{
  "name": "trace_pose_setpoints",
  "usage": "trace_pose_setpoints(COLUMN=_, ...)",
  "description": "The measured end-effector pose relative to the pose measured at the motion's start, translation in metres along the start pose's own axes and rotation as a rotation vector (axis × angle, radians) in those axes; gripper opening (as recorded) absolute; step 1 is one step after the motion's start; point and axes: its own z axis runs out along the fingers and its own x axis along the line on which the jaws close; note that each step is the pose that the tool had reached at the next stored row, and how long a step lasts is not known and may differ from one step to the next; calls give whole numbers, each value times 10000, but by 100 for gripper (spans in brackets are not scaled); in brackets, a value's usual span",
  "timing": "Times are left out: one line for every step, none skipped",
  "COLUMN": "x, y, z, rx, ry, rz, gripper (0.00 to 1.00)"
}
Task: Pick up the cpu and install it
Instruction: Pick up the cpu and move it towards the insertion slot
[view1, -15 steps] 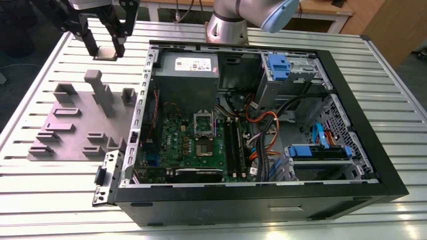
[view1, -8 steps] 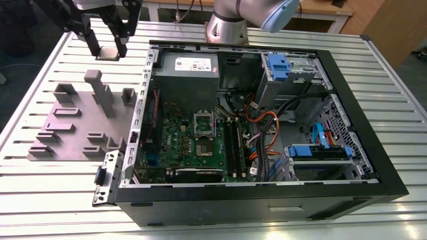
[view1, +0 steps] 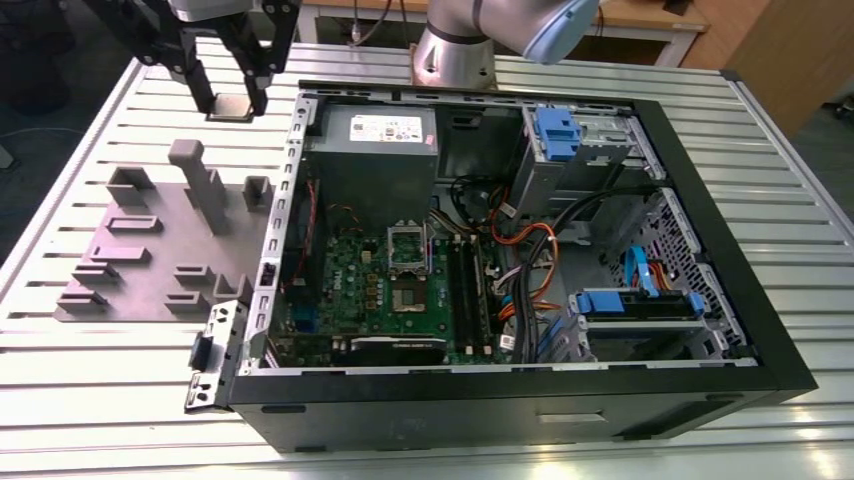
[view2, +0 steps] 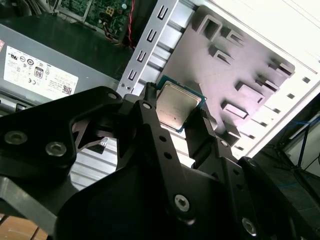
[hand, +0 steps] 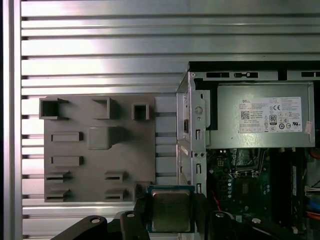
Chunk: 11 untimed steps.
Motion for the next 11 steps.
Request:
trace_pose_setpoints(x=-10, y=0, z=0, rx=1, ry=1, rz=1, gripper=47)
trace_pose_setpoints(x=-17, y=1, z=0, rx=1, ry=1, rz=0, gripper=47)
trace_pose_setpoints(x=-18, y=0, z=0, rx=1, ry=1, rz=1, gripper=47)
trace_pose_setpoints(x=-18, y=1, z=0, rx=1, ry=0, rz=2, gripper=47)
trace_pose_setpoints(x=-19, y=1, z=0, rx=0, ry=0, rz=2, gripper=47)
trace_pose_setpoints(x=-20, y=1, z=0, rx=1, ry=0, rz=0, gripper=47)
trace_pose_setpoints(x=-24, y=1, z=0, rx=1, ry=1, rz=0, gripper=47)
trace_pose_setpoints(x=-33, y=1, z=0, rx=1, ry=0, rz=-1, gripper=47)
trace_pose_setpoints(x=-43, y=2, z=0, rx=1, ry=0, rz=0, gripper=47)
trace_pose_setpoints(x=-55, y=2, z=0, rx=1, ry=1, rz=0, gripper=47)
trace_pose_setpoints(x=-67, y=2, z=1, rx=1, ry=0, rz=1, gripper=47)
